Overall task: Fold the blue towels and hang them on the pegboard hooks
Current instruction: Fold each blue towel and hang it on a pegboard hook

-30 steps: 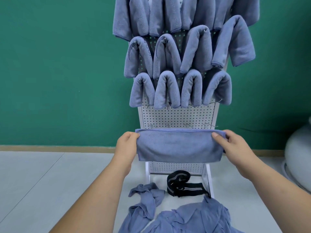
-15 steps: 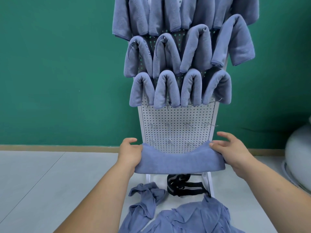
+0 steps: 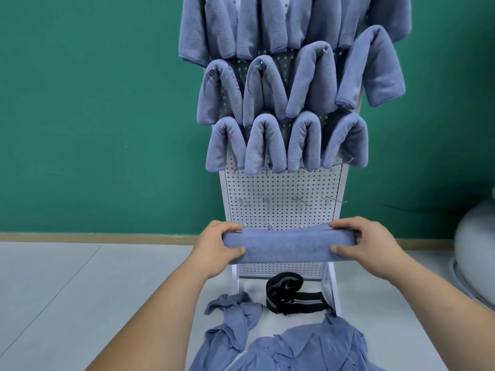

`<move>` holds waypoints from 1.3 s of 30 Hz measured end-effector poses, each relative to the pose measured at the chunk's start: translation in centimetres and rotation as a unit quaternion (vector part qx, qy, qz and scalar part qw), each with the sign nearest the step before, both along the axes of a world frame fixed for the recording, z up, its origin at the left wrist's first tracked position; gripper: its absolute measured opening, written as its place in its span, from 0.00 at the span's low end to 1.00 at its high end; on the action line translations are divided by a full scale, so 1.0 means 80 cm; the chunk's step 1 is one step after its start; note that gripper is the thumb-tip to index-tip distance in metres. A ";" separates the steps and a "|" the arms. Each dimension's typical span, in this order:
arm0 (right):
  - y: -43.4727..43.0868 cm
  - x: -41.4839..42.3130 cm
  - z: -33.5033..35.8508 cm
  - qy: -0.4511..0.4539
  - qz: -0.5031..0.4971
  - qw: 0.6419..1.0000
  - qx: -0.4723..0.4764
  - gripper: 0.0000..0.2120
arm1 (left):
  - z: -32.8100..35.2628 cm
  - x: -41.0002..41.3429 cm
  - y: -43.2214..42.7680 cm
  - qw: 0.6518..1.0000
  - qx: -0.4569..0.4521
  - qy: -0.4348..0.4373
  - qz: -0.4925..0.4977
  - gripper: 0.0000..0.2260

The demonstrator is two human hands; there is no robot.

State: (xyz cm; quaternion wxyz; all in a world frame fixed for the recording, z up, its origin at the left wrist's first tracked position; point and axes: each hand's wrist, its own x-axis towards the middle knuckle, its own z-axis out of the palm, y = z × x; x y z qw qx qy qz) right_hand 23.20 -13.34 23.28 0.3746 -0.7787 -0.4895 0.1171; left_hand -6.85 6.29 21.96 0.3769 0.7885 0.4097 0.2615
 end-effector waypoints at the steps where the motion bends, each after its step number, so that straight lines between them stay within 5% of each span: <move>1: 0.000 0.001 -0.002 -0.062 0.001 0.998 -0.019 0.21 | -0.001 0.001 0.000 0.999 0.036 0.034 -0.010 0.18; 7: 0.001 0.003 -0.001 -0.171 -0.033 0.983 -0.052 0.05 | 0.006 0.001 0.002 0.991 0.106 0.073 0.023 0.05; 13: -0.018 0.000 0.022 0.199 0.012 0.979 0.041 0.05 | 0.020 -0.011 0.001 0.983 -0.117 -0.130 0.051 0.09; 18: -0.021 0.006 0.028 0.308 -0.002 0.949 0.069 0.09 | 0.019 -0.017 0.005 0.981 -0.119 -0.147 0.037 0.06; 27: 0.016 -0.026 0.000 0.123 -0.107 0.985 0.054 0.08 | 0.008 0.013 -0.005 0.986 0.092 0.036 0.137 0.09; 32: 0.040 -0.079 0.017 0.069 -0.122 0.984 0.113 0.08 | 0.023 0.038 -0.038 0.985 0.091 -0.041 0.140 0.11; 39: 0.060 -0.144 0.015 0.157 -0.011 0.978 0.140 0.14 | 0.029 0.068 -0.074 0.978 -0.084 -0.183 0.055 0.15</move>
